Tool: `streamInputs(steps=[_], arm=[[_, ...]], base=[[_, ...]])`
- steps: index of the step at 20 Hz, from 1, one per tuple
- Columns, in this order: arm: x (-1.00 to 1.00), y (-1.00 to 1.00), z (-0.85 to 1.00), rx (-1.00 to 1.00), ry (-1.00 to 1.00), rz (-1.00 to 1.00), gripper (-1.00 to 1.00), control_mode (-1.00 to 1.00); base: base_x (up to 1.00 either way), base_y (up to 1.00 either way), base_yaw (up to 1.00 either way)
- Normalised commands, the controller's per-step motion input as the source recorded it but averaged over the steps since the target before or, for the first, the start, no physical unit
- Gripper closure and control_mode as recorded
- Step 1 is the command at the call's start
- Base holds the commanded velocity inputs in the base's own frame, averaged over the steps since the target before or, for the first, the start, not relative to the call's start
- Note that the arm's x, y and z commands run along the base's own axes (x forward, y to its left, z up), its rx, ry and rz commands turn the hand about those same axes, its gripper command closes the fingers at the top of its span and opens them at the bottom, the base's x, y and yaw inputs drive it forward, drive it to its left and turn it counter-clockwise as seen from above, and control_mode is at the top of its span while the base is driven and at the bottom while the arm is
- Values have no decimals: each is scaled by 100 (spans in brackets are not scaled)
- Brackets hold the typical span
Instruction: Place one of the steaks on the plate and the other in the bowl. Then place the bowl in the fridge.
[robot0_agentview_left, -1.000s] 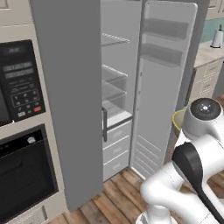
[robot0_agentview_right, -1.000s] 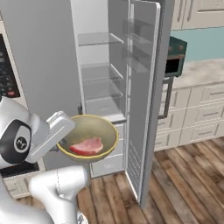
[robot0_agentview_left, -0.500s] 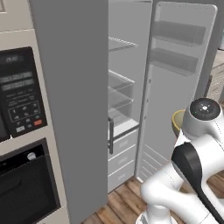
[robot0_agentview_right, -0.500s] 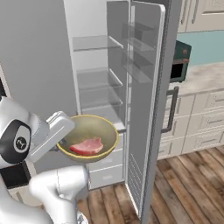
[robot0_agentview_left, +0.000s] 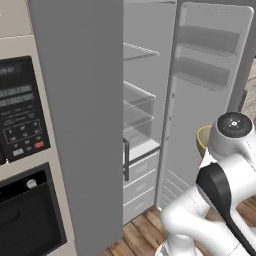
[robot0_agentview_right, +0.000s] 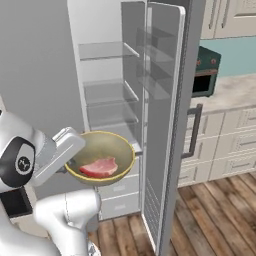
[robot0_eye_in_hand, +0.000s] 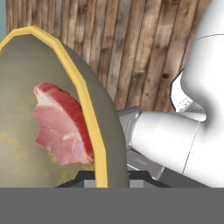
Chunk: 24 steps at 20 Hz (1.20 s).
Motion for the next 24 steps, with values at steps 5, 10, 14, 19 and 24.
streamInputs(steps=[5, 10, 14, 19, 24], arm=[[0, 0, 0, 0, 0, 0, 100, 100], [0, 0, 0, 0, 0, 0, 100, 100], [0, 0, 0, 0, 0, 0, 100, 100], [0, 0, 0, 0, 0, 0, 100, 100], [0, 0, 0, 0, 0, 0, 100, 100]], base=[[31, -17, 4], [47, -2, 14], [33, -24, 25], [24, -36, 29], [23, -26, 35]])
